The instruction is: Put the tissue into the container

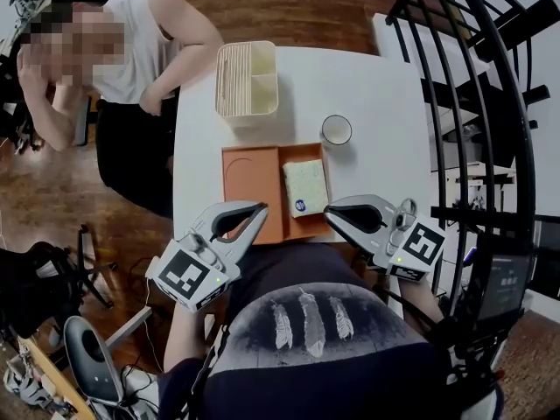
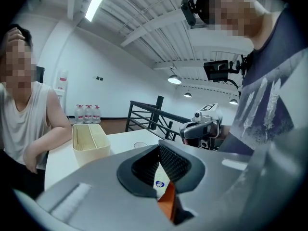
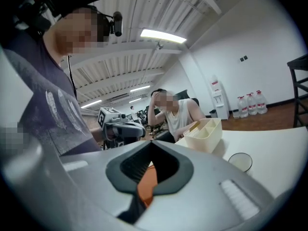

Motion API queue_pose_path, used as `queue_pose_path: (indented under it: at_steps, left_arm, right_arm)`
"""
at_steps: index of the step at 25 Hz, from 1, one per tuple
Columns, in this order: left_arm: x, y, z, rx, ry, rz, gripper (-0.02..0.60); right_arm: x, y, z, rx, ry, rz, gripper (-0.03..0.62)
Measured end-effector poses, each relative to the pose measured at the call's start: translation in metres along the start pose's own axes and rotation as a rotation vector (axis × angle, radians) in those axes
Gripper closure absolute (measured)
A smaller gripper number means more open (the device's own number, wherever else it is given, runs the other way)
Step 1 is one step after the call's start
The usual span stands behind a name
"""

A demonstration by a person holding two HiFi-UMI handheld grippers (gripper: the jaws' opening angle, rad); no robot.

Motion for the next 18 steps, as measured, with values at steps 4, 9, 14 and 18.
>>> queue_pose_path:
  at_steps: [4, 9, 14, 18]
  left_arm:
    - [-0.002, -0.004, -0.003, -0.017, -0.008, 0.009, 0.568]
    - [0.000, -0.003, -0.004, -0.030, -0.008, 0.004, 0.568]
    - [0.003, -0.001, 0.002, -0.028, 0.006, 0.012, 0.568]
    - [0.010, 0.002, 0.007, -0.019, 0.016, 0.011, 0.568]
  right_arm:
    - [-0.005, 0.007, -0.001, -0.007, -0.002, 0.005, 0.591]
    - [-0.005, 0.010, -0.002, 0.000, -0.008, 0.007, 0.591]
    - [-0.009, 0.009, -0.001, 0.000, -0.013, 0.011, 0.591]
    - [-0.008, 0.000, -0.003, 0.000, -0.004, 0.010, 0.591]
Point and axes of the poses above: the fingertips, and each gripper's own axes: y forward along the fingers, x to its right, z out of its top, the point moved 9 cm from there along -y, backward along the fingers, and after that the axes turned 13 degrees about -x, right-handed, at the moved point
